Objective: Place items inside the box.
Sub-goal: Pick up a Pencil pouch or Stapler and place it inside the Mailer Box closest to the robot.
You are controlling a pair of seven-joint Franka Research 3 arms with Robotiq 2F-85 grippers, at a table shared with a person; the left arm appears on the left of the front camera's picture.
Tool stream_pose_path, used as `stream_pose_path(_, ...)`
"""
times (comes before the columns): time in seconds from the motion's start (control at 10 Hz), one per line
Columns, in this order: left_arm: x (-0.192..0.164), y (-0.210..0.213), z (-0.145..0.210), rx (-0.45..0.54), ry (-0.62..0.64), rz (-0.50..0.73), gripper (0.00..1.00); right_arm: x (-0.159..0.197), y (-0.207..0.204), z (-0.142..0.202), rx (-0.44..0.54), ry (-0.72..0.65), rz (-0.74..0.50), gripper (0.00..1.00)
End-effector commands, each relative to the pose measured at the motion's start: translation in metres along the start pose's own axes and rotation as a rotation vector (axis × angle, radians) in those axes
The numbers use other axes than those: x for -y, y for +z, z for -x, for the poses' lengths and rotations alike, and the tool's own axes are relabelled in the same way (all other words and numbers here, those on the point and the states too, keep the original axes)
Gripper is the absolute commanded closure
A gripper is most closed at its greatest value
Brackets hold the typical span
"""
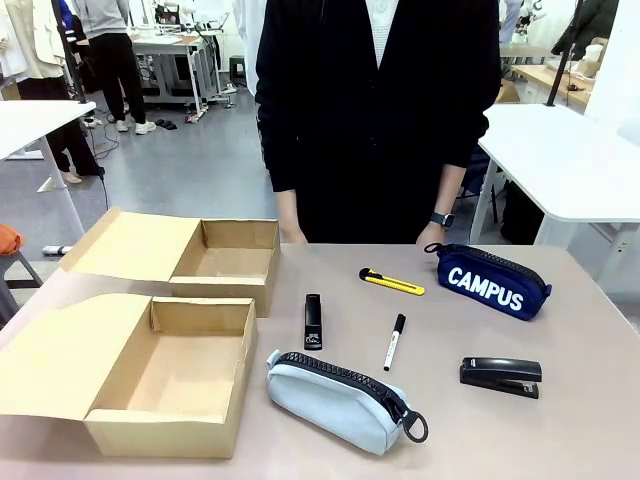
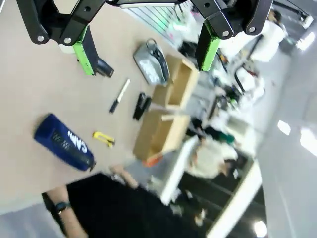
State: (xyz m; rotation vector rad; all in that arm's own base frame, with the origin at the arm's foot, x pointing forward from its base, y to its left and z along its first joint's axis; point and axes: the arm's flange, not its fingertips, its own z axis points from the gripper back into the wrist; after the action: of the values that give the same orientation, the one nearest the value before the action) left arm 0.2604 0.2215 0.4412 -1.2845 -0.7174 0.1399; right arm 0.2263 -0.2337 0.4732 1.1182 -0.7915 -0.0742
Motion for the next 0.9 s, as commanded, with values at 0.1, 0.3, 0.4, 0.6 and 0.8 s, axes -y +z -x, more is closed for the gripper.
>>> stream_pose_path(0.1, -0.009, -0.058, 0.001, 0.199, 0.168, 0.094, 0.0, 0.0, 0.0, 0.0, 0.0, 0.0, 0.0, 0.0)
stream_pose_path(0.3, -0.02, 0.001, -0.004, 0.092, 0.11, 0.049, 0.0, 0.0, 0.0, 0.0, 0.0, 0.0, 0.0, 0.0)
stream_pose_path(0.4, -0.02, 0.001, -0.004, 0.092, 0.11, 0.049, 0.0, 0.0, 0.0, 0.0, 0.0, 0.0, 0.0, 0.0)
stream_pose_path(0.6, -0.02, 0.001, -0.004, 0.092, 0.11, 0.049, 0.0, 0.0, 0.0, 0.0, 0.0, 0.0, 0.0, 0.0)
stream_pose_path(0.8, -0.02, 0.001, -0.004, 0.092, 0.11, 0.049, 0.0, 0.0, 0.0, 0.0, 0.0, 0.0, 0.0, 0.0)
